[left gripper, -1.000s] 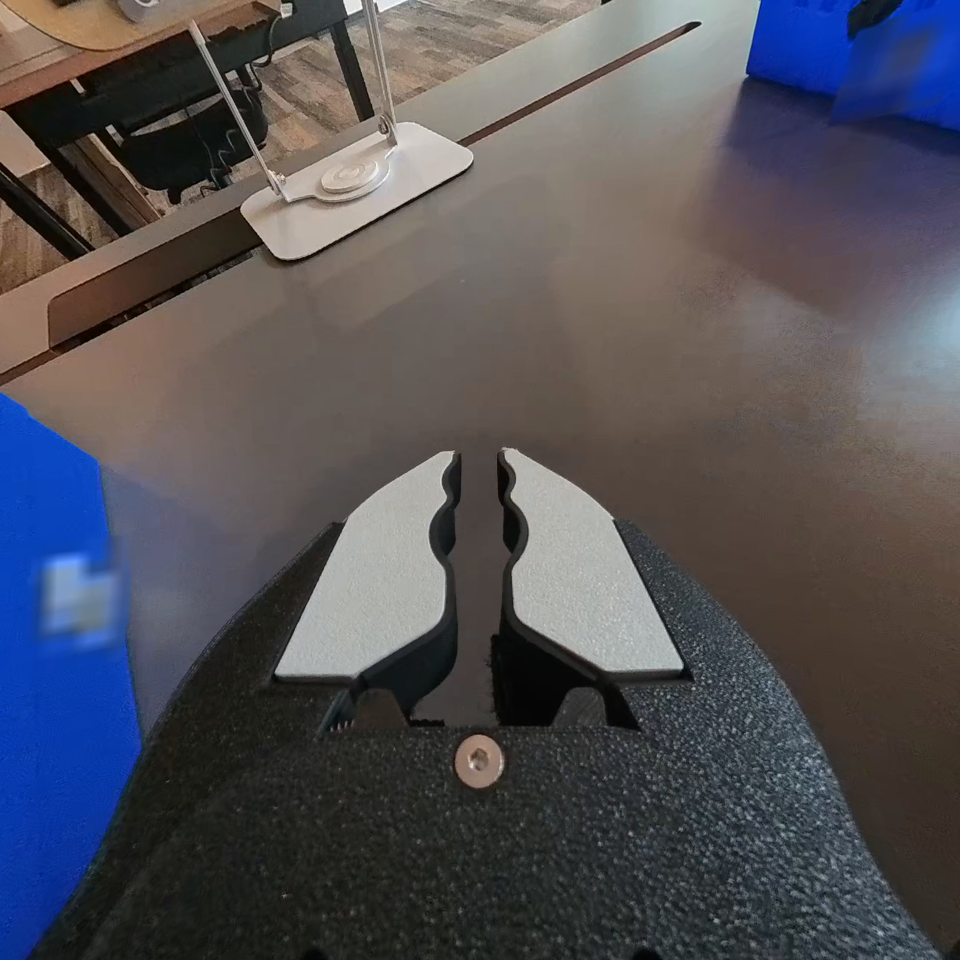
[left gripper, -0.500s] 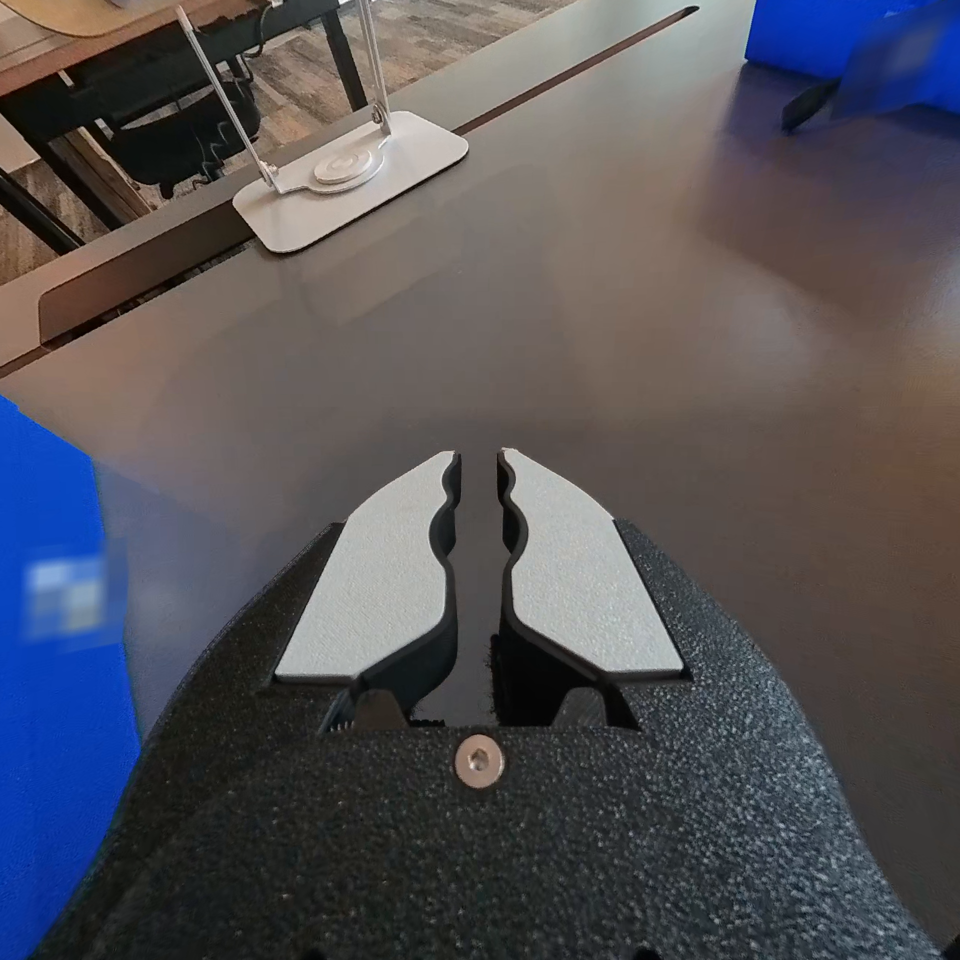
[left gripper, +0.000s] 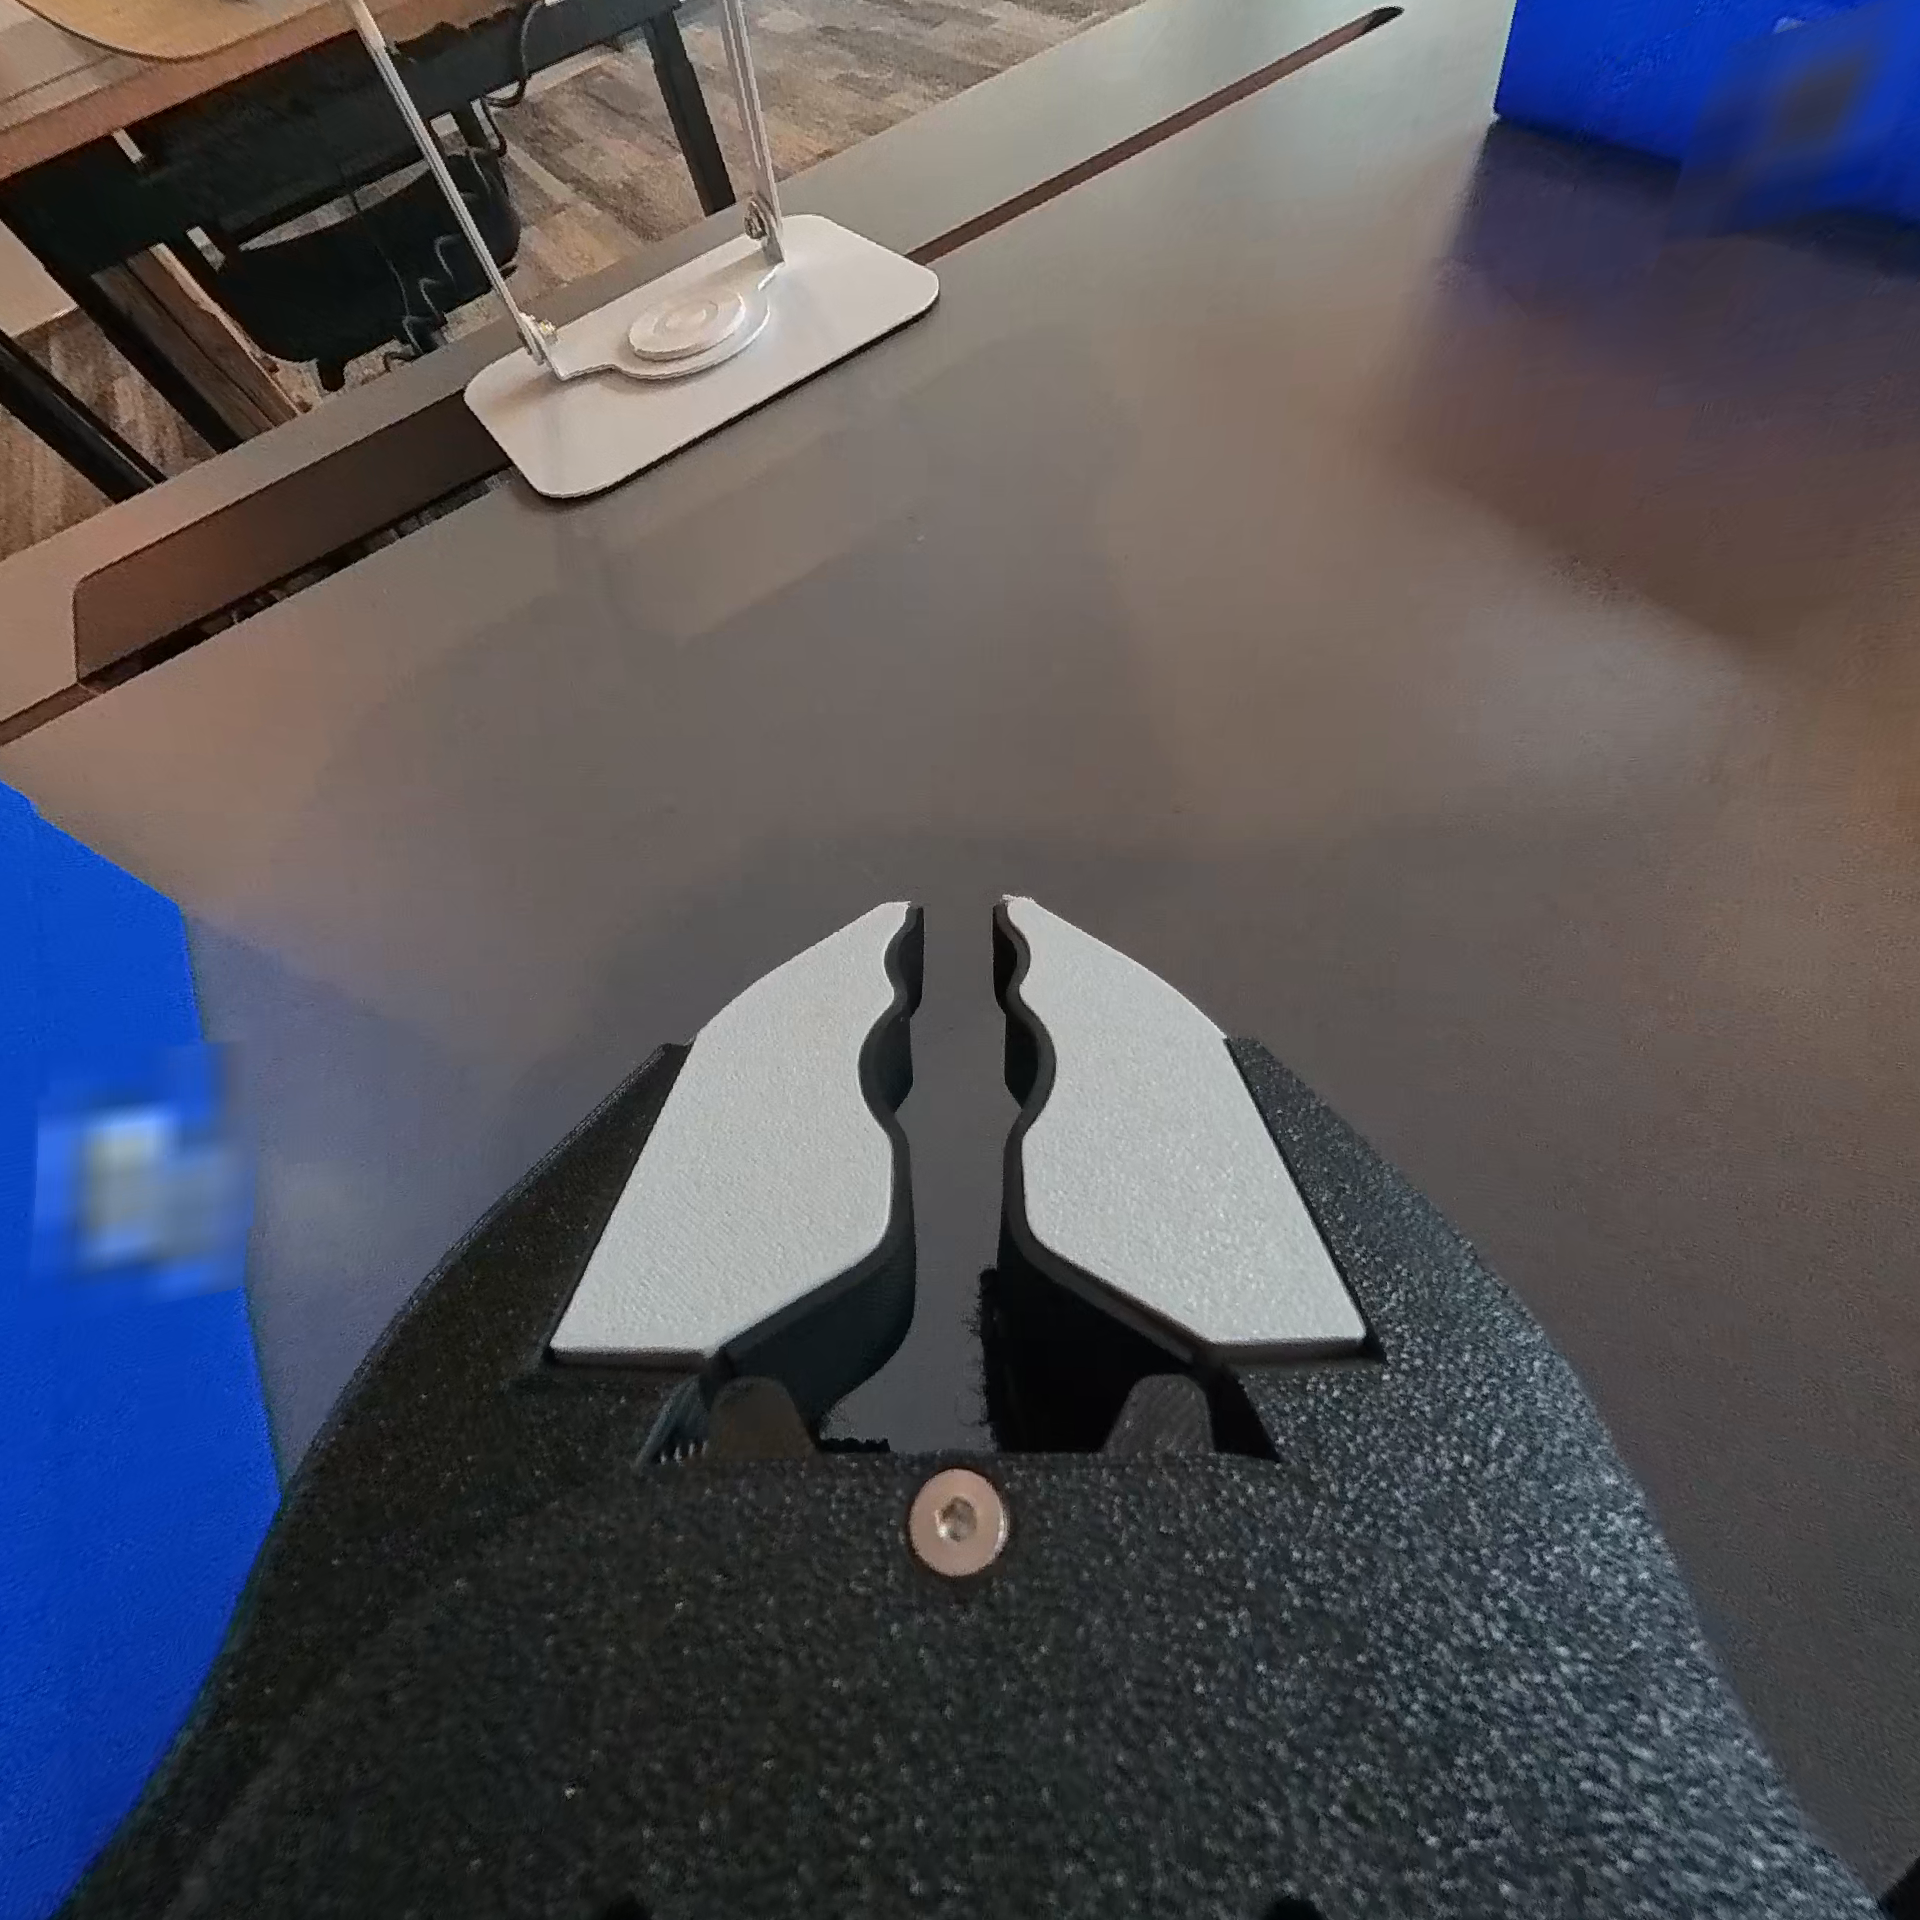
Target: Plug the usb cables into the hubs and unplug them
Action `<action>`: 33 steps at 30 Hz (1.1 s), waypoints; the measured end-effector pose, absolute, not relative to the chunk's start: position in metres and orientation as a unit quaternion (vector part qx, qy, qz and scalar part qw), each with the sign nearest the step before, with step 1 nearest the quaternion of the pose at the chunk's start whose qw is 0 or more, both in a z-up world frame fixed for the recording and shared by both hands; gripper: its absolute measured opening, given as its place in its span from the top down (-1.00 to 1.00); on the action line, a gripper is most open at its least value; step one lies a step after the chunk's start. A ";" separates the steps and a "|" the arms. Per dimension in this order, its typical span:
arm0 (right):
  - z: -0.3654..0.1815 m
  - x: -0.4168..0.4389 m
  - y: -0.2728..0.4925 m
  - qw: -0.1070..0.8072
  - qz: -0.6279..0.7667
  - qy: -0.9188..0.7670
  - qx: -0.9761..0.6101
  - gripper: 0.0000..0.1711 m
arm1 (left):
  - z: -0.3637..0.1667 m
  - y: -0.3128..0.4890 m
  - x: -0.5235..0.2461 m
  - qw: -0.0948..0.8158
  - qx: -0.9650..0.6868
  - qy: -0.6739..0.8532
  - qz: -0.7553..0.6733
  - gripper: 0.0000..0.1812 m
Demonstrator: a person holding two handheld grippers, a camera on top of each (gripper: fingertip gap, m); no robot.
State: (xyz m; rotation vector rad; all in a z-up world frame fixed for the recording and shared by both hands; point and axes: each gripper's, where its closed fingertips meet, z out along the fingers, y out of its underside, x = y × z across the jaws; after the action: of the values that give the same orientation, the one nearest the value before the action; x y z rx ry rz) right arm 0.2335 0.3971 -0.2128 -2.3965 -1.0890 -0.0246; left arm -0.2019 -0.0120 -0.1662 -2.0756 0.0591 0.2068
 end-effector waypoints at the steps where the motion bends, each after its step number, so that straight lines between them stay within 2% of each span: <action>1: -0.216 0.235 0.397 0.248 -0.016 -0.403 -0.881 0.51 | -0.166 -0.012 -0.202 0.503 -0.860 0.024 0.086 0.86; 6: -0.235 0.240 0.386 0.194 -0.037 -0.414 -0.889 0.51 | -0.169 -0.012 -0.201 0.500 -0.862 0.027 0.084 0.86; 13: -0.240 0.243 0.379 0.168 -0.032 -0.408 -0.897 0.50 | -0.171 -0.011 -0.201 0.498 -0.863 0.028 0.081 0.86; 17: -0.238 0.246 0.379 0.159 -0.034 -0.404 -0.900 0.27 | -0.174 -0.011 -0.199 0.493 -0.866 0.031 0.080 0.86; 24: -0.209 0.242 0.380 0.214 -0.033 -0.401 -0.890 0.08 | -0.174 -0.013 -0.201 0.488 -0.868 0.029 0.083 0.80; 33: -0.123 0.233 0.376 0.350 -0.021 -0.368 -0.861 0.00 | -0.177 -0.013 -0.200 0.482 -0.872 0.031 0.081 0.67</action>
State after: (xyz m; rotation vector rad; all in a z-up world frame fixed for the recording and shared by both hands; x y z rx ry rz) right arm 0.2332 0.3763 -0.1229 -2.2302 -0.9524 -0.0531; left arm -0.1997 -0.0133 -0.1769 -2.1252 0.0750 0.1984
